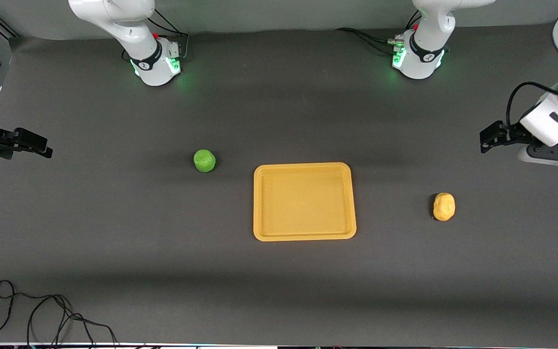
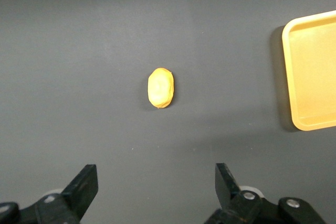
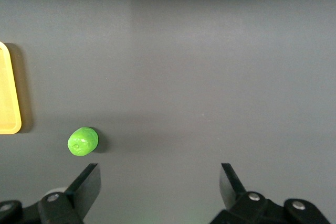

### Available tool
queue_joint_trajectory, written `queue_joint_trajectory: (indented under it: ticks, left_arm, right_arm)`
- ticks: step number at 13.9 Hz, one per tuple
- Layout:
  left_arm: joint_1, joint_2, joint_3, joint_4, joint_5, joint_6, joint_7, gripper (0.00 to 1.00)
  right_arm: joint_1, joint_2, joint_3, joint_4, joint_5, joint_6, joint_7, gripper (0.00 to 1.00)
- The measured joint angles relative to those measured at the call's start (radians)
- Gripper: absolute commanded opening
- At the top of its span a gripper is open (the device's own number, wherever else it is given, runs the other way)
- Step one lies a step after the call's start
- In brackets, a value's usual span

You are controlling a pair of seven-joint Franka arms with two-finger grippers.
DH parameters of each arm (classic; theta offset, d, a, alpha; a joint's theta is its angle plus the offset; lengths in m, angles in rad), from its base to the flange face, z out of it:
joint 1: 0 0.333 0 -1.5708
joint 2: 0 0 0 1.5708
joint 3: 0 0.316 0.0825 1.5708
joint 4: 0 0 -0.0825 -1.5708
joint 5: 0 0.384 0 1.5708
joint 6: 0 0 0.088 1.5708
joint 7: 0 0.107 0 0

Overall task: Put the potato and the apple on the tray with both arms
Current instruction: 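Move the left gripper toward the yellow potato, then lower the left gripper and close it on the yellow potato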

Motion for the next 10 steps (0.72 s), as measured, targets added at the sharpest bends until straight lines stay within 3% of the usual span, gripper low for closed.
queue_joint_trajectory:
  ticks: [3, 5, 10]
  left_arm:
    - [0.000, 0.051, 0.000, -0.090, 0.000, 0.151, 0.000, 0.99]
    - [0.000, 0.136, 0.000, -0.127, 0.001, 0.258, 0.005, 0.99]
    - [0.012, 0.360, 0.003, -0.133, 0.002, 0.469, 0.033, 0.99]
  right_arm:
    - [0.000, 0.001, 0.000, -0.001, 0.000, 0.000, 0.000, 1.00]
    - [0.000, 0.003, -0.001, -0.001, 0.000, 0.000, 0.000, 1.00]
    - [0.001, 0.008, -0.002, 0.000, 0.000, 0.000, 0.000, 1.00]
